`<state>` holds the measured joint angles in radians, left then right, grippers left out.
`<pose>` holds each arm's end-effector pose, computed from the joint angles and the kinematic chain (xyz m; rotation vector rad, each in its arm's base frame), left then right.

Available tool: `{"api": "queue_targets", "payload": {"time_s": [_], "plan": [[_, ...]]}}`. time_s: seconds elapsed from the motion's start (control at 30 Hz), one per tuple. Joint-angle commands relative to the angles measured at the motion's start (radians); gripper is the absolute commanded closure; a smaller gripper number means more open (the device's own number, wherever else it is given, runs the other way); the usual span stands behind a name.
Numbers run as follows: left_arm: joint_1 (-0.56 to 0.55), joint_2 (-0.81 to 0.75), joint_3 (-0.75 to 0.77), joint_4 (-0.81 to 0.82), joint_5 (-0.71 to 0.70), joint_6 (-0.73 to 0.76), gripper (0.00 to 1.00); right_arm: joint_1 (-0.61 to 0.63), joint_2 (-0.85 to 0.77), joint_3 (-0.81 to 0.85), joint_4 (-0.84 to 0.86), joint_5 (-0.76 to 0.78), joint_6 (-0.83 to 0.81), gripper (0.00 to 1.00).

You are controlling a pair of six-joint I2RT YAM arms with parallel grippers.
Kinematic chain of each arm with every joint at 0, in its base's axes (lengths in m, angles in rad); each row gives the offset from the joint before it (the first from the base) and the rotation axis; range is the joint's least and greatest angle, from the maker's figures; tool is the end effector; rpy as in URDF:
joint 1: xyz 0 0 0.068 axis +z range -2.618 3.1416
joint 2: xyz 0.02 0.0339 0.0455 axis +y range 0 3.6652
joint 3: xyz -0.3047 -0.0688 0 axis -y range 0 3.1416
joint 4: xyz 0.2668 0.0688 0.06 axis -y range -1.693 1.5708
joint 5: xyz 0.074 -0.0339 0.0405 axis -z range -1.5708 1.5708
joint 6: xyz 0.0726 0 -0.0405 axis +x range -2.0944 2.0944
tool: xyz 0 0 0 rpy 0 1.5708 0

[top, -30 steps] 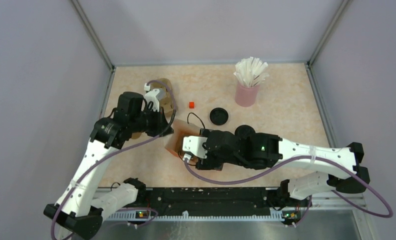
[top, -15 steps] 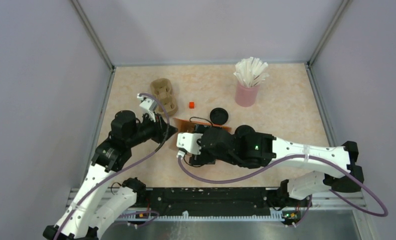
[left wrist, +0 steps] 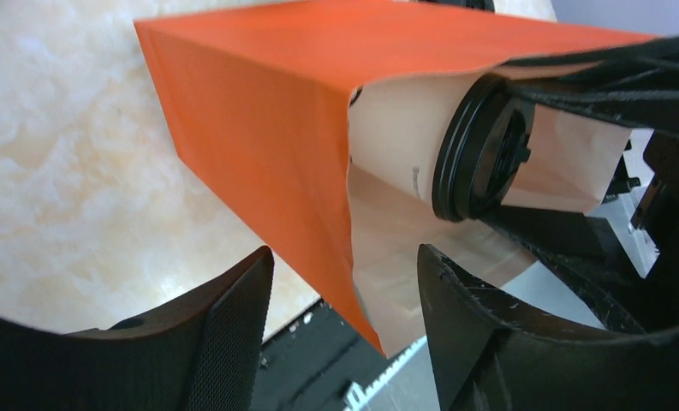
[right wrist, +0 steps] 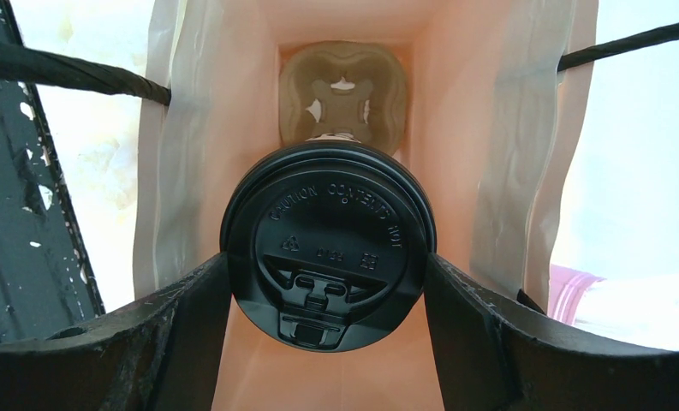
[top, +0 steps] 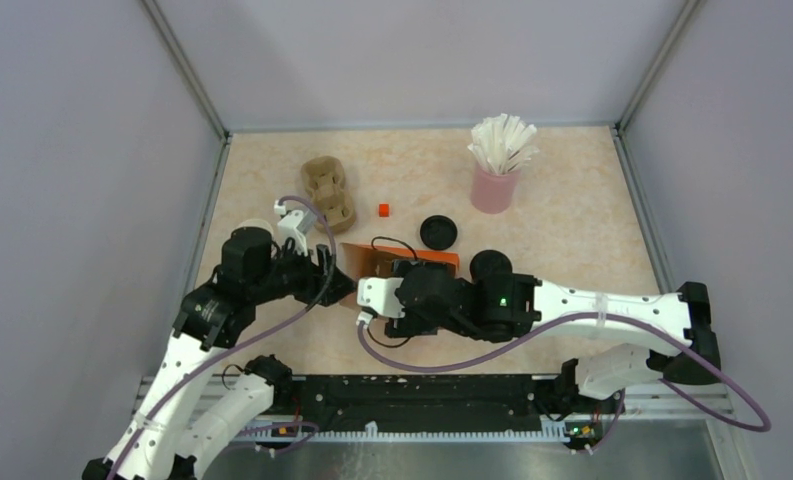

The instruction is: Pack the takeout coffee

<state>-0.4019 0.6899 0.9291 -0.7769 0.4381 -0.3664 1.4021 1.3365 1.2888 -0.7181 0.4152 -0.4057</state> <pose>0.1260 -0.0870 0.3574 0.3130 2.1661 -0.9103 0.0826 0.3104 0.3598 -1.6425 1.5497 0.0414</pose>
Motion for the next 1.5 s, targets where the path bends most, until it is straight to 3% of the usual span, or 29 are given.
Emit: {"api": "queue_targets", "payload": {"time_s": [0.0,0.33,0.5,0.63,0.77,0.93,1.0,1.27,1.47], "plan": [[-0.003,-0.007,0.025,-0.101,0.028,-0.061,0.32,-0.004,0.011,0.001,0.012,0.031,-0.028,0.48],[-0.003,0.036,-0.026,0.014,0.003,-0.045,0.44,-0.006,-0.031,-0.071,-0.065,0.043,-0.101,0.48],[-0.003,0.044,-0.059,0.078,0.028,-0.024,0.74,-0.035,-0.028,-0.102,-0.011,0.068,-0.132,0.48],[-0.003,0.009,-0.116,0.225,0.003,0.021,0.85,-0.116,-0.04,-0.145,0.141,0.06,-0.203,0.48],[-0.003,0.033,-0.125,0.292,0.007,-0.001,0.77,-0.151,-0.019,-0.135,0.188,0.024,-0.289,0.47],[-0.003,0.046,-0.116,0.22,0.02,-0.03,0.49,-0.153,0.004,-0.129,0.219,-0.019,-0.322,0.47],[-0.003,0.038,-0.105,0.186,-0.01,-0.045,0.42,-0.153,0.009,-0.13,0.24,-0.03,-0.322,0.48],[-0.003,-0.014,-0.109,0.108,-0.047,-0.075,0.38,-0.153,0.044,-0.132,0.302,-0.051,-0.345,0.48],[-0.003,-0.033,-0.146,0.209,-0.046,-0.126,0.48,-0.153,0.051,-0.137,0.324,-0.063,-0.352,0.48]]}}
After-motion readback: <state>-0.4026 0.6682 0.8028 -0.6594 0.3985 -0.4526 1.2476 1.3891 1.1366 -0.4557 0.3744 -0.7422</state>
